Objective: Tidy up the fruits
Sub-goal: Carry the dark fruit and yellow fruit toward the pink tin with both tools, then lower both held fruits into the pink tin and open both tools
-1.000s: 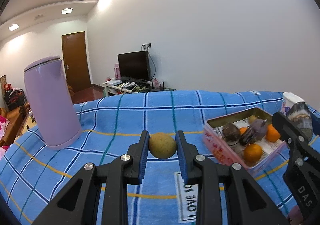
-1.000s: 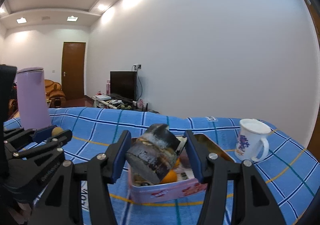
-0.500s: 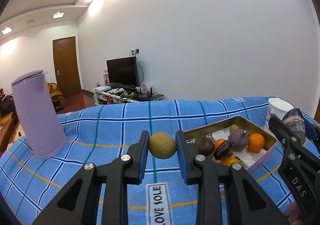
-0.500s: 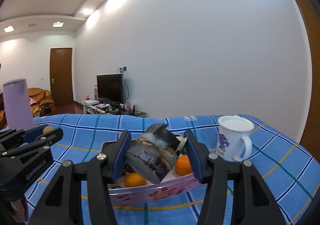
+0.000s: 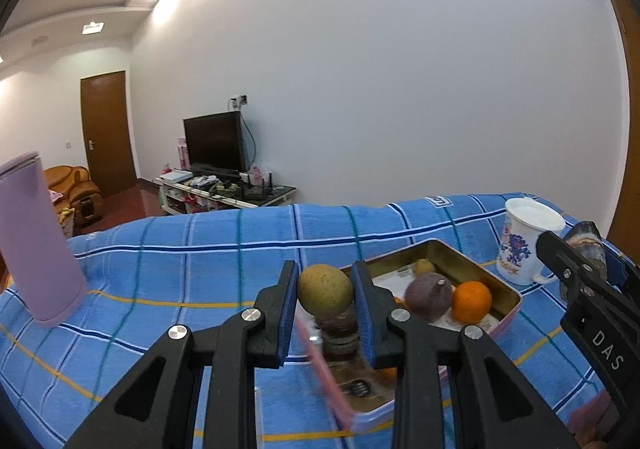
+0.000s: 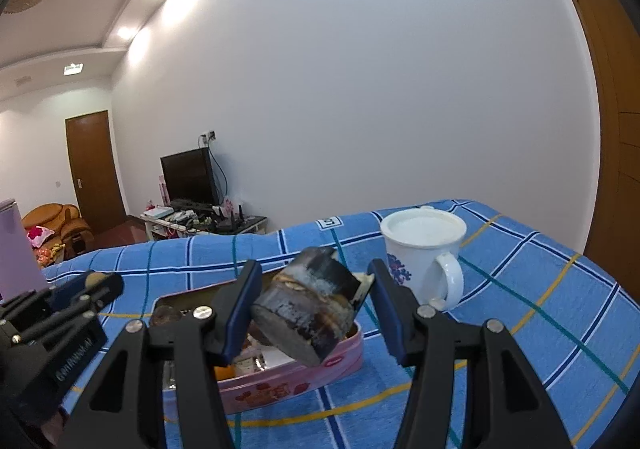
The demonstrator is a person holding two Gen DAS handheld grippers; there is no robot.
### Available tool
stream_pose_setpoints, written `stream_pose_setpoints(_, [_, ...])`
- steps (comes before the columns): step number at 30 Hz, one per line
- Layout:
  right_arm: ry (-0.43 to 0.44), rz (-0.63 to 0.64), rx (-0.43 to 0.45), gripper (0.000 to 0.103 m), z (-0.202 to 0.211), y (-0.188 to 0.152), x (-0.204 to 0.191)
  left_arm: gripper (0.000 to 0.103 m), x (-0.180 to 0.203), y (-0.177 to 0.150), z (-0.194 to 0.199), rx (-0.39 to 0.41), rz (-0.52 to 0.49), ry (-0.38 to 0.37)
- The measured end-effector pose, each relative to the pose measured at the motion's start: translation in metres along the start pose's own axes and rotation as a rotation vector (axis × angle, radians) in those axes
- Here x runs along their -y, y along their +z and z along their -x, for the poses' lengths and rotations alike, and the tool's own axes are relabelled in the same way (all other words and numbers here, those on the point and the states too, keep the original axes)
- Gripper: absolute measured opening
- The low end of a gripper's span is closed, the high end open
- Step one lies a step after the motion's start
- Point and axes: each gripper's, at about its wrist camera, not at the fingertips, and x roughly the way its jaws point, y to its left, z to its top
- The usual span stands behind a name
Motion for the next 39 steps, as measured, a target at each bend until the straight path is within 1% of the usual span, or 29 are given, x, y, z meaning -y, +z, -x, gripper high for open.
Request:
stream_pose_setpoints(8, [-0.013, 0.020, -0.049, 0.058, -0.024, 0.013, 0.002, 0.029, 0.020, 0.005, -0.021, -0.022, 0.013, -0.028])
stream_pose_setpoints(12, [-0.018, 0.047, -0.028, 0.058, -0.032, 0.017, -0.003, 0.029, 0.021, 0.005, -0.027, -0.024, 0.021, -0.027])
stream_pose_setpoints(14, [-0.033, 0.087, 0.000, 0.058, -0.035, 0.014, -0.006, 0.029, 0.021, 0.004, -0.031, -0.029, 0.021, -0.023])
stream_pose_setpoints(16, [-0.039, 0.113, 0.006, 0.058, -0.040, 0.006, -0.007, 0.029, 0.021, 0.002, -0.036, -0.036, 0.022, -0.020])
stream_pose_setpoints(19, [-0.035, 0.134, -0.020, 0.058, -0.049, -0.001, -0.007, 0.029, 0.021, -0.002, -0.042, -0.049, 0.025, -0.019])
stream_pose_setpoints(23, [-0.020, 0.116, -0.020, 0.058, -0.053, 0.002, -0.003, 0.029, 0.025, -0.004, -0.047, -0.058, 0.014, -0.020])
stream_pose_setpoints(31, [-0.003, 0.152, -0.073, 0.058, -0.071, -0.002, -0.008, 0.029, 0.028, -0.007, -0.056, -0.075, 0.003, -0.029])
stream_pose_setpoints(39, [0.017, 0.146, -0.125, 0.058, -0.081, -0.006, -0.009, 0.029, 0.029, -0.009, -0.064, -0.103, 0.004, -0.028])
